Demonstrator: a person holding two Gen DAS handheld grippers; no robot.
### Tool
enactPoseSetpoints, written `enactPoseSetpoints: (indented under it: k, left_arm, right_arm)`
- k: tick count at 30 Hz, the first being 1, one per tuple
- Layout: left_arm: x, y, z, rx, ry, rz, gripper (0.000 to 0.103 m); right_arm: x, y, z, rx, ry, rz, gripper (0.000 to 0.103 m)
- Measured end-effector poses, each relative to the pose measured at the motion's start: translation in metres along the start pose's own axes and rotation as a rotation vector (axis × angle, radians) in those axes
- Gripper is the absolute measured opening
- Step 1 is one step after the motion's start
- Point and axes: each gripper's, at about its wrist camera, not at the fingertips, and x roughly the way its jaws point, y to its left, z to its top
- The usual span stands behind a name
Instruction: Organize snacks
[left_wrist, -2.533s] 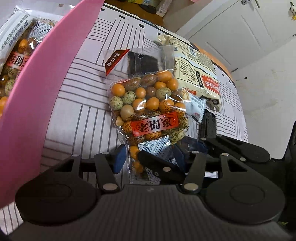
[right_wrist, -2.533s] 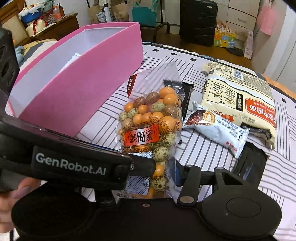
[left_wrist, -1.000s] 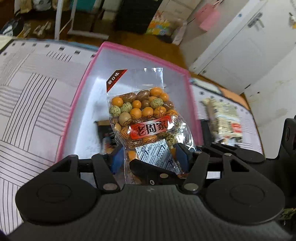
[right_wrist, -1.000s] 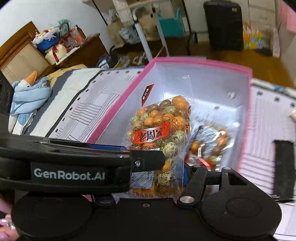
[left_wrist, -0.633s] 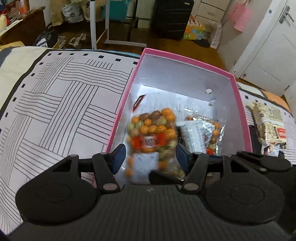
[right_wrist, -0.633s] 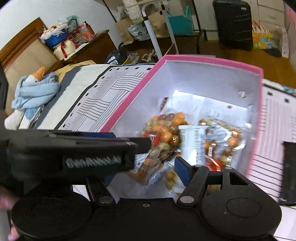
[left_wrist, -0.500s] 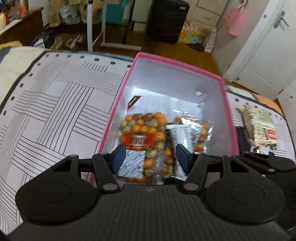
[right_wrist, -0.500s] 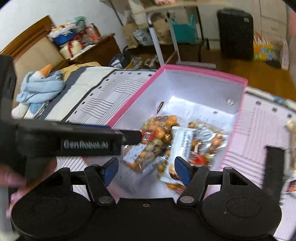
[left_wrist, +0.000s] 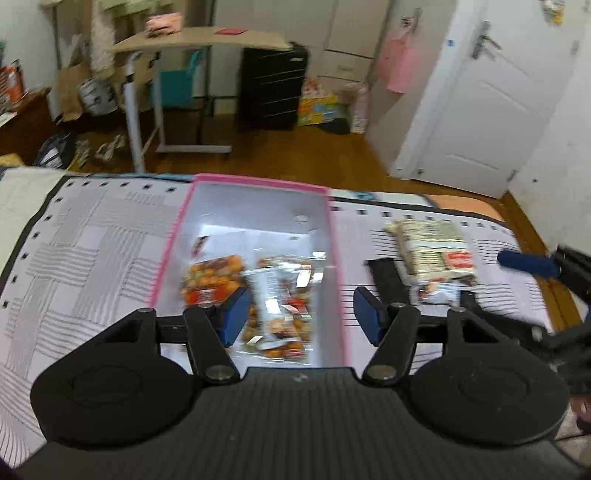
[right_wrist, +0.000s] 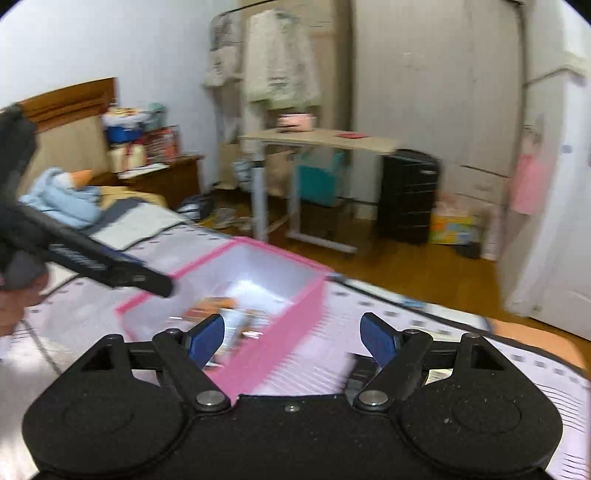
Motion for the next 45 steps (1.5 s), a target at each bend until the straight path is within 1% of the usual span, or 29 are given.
enactPoseSetpoints:
  k: [2,4,6,7,11,13,15,16,17,21,24,26,27,29,31,33,35,37,39,41,42,45]
  left_arm:
    - [-0.001,-0.018,0.000,0.015,0.001,-0.025,0.066]
    - [0.001,-0.035,-0.002,0.014,0.006,-0.031,0.067]
    - [0.003,-0.055,-0.004,0.027,-0.010,-0.051,0.070]
    - [0.005,-0.065,-0.004,0.040,-0.012,-0.066,0.072]
    - [0.025,-0.097,-0.006,0.059,0.024,-0.090,0.073]
    - [0.040,-0.111,-0.006,0.054,0.043,-0.098,0.073]
    - [0.060,-0.122,-0.006,0.036,0.068,-0.098,0.073]
    - [0.070,-0.126,-0.006,0.027,0.080,-0.099,0.073]
    - [0.082,-0.130,-0.006,0.018,0.089,-0.102,0.073]
    - [0.134,-0.139,-0.009,-0.028,0.123,-0.121,0.071]
    - [0.169,-0.140,-0.017,-0.070,0.121,-0.141,0.070]
    - [0.189,-0.142,-0.023,-0.087,0.114,-0.164,0.069]
    - [0.199,-0.143,-0.027,-0.087,0.114,-0.171,0.068]
    - [0.217,-0.147,-0.033,-0.088,0.114,-0.181,0.064]
    - [0.229,-0.148,-0.038,-0.085,0.095,-0.193,0.061]
    - [0.239,-0.149,-0.040,-0.070,0.086,-0.205,0.059]
    - [0.248,-0.152,-0.043,-0.049,0.100,-0.214,0.052]
    - [0.255,-0.152,-0.046,-0.050,0.120,-0.241,0.050]
    - [0.256,-0.155,-0.048,-0.025,0.105,-0.275,0.048]
    - [0.261,-0.157,-0.051,-0.025,0.135,-0.308,0.048]
    - [0.261,-0.158,-0.053,-0.029,0.128,-0.307,0.048]
    - [0.258,-0.163,-0.056,0.007,0.110,-0.286,0.048]
  right_arm:
    - [-0.006,-0.019,-0.006,-0.002,0.006,-0.064,0.084]
    - [-0.008,-0.036,-0.012,-0.045,0.014,-0.112,0.084]
    - [-0.005,-0.054,-0.018,-0.035,0.031,-0.159,0.084]
    - [-0.003,-0.063,-0.022,-0.016,0.043,-0.166,0.084]
    - [0.013,-0.099,-0.039,0.083,0.082,-0.148,0.084]
    - [0.025,-0.116,-0.051,0.169,0.097,-0.136,0.080]
    - [0.040,-0.132,-0.064,0.251,0.124,-0.112,0.077]
    - [0.046,-0.138,-0.069,0.279,0.142,-0.101,0.073]
    - [0.051,-0.141,-0.075,0.286,0.155,-0.091,0.072]
    - [0.076,-0.146,-0.096,0.217,0.200,-0.024,0.071]
    - [0.097,-0.145,-0.109,0.130,0.230,0.014,0.071]
    - [0.113,-0.146,-0.118,0.103,0.249,0.024,0.071]
    - [0.123,-0.147,-0.121,0.100,0.272,0.024,0.070]
    - [0.132,-0.150,-0.128,0.100,0.288,0.010,0.070]
    - [0.139,-0.153,-0.134,0.104,0.303,0.016,0.071]
    - [0.141,-0.154,-0.137,0.096,0.284,0.020,0.071]
    - [0.147,-0.155,-0.138,0.109,0.291,0.029,0.070]
    - [0.152,-0.152,-0.139,0.099,0.297,0.011,0.066]
    - [0.157,-0.147,-0.139,0.080,0.305,-0.012,0.064]
    - [0.158,-0.140,-0.139,0.056,0.306,-0.032,0.063]
    - [0.158,-0.137,-0.138,0.044,0.307,-0.044,0.062]
    - [0.152,-0.134,-0.137,0.041,0.302,-0.046,0.063]
